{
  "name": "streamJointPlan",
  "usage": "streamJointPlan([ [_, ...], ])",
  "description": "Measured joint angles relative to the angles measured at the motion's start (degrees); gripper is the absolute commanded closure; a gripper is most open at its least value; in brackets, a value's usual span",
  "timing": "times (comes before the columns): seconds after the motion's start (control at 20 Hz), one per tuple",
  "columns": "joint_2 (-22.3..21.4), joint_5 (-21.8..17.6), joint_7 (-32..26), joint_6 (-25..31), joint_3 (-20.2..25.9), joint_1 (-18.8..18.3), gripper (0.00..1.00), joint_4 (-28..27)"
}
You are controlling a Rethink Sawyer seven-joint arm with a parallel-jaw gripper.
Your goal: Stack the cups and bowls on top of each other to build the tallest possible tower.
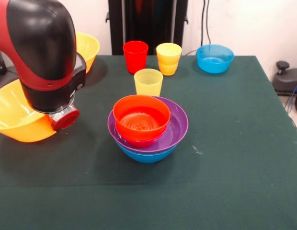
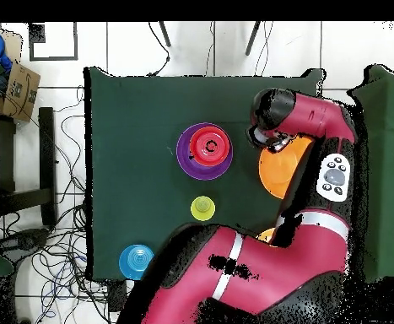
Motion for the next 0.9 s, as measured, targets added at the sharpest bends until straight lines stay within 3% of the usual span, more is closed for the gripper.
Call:
streamJointPlan([
  [0.5,1.12,0.02,0.00,9.40,-0.02,1.54,1.00,-8.37],
  [0.9,-1.19,0.46,0.00,10.15,-0.03,3.12,1.00,-7.89],
])
